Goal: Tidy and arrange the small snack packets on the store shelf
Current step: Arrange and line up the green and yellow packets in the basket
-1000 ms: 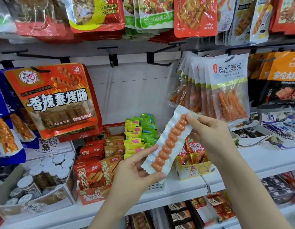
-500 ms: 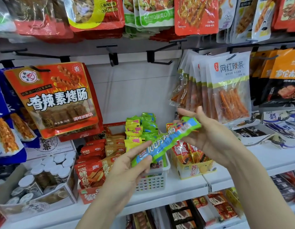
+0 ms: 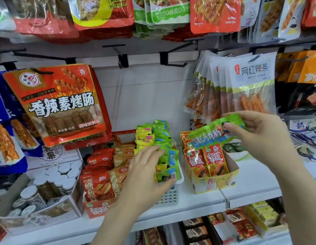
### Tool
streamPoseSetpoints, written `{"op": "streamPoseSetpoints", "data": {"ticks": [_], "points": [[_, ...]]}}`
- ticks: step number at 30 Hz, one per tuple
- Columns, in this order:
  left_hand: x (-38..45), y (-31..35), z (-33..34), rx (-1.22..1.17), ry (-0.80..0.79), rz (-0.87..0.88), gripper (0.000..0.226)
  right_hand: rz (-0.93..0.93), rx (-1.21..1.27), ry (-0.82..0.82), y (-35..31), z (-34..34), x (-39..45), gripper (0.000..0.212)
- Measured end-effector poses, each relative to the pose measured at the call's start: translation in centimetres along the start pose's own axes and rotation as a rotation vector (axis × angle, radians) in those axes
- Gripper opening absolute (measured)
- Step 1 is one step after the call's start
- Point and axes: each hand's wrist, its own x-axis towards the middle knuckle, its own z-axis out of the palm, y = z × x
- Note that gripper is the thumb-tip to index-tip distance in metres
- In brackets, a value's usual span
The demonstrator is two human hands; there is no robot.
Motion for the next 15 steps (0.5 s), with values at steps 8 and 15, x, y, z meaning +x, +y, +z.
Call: {"op": "streamPoseSetpoints", "data": {"ticks": [8, 15], "points": [[0.2, -0.8, 0.8, 0.156, -0.092, -0.017, 0.077, -0.015, -0.014, -0.035, -0.1, -0.4, -0.2, 0.016], [0.1, -0.1, 1.2, 0.27, -0.118, -0.016, 0.052, -0.071, 0.064, -0.116, -0.9, 0.5, -0.6, 0.017]]}}
